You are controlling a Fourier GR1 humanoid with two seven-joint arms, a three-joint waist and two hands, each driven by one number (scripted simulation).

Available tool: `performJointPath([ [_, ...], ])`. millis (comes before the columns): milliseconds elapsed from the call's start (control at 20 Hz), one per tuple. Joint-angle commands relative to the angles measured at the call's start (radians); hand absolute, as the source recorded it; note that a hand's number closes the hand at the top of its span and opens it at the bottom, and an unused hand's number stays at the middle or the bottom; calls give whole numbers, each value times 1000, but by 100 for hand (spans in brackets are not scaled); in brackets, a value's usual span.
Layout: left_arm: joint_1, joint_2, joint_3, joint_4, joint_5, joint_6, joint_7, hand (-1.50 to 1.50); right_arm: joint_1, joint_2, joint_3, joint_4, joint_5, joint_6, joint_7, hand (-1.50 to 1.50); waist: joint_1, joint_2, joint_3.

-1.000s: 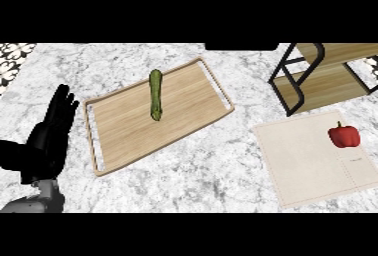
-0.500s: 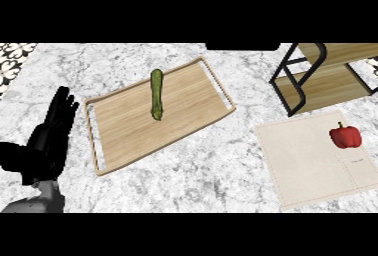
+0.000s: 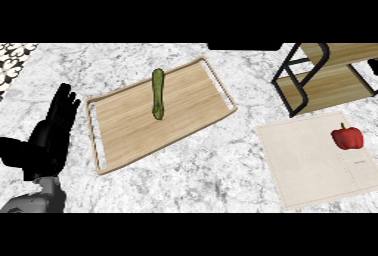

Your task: Pick the lemon from the placemat and place it in the tiered shelf

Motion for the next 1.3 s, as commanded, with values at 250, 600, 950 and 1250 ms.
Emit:
performJointPath([
  [250, -13, -6, -5, 15, -20, 5, -2, 0, -184, 17, -20, 316, 2, -141, -29, 150, 4, 3, 0],
  [600, -29, 28, 28, 21, 6, -29, -6, 0, -266, -65, -2, 565, 13, -87, -164, -150, 17, 8, 1],
  [950, 19, 0, 17, 9, 14, -31, -20, 0, -298, -59, -39, 586, -64, -45, -228, -150, 8, 2, 0],
  [1250, -13, -13, -5, -31, -32, 13, 17, 0, -337, -155, -137, 620, -163, 6, -213, -150, 4, 2, 1],
])
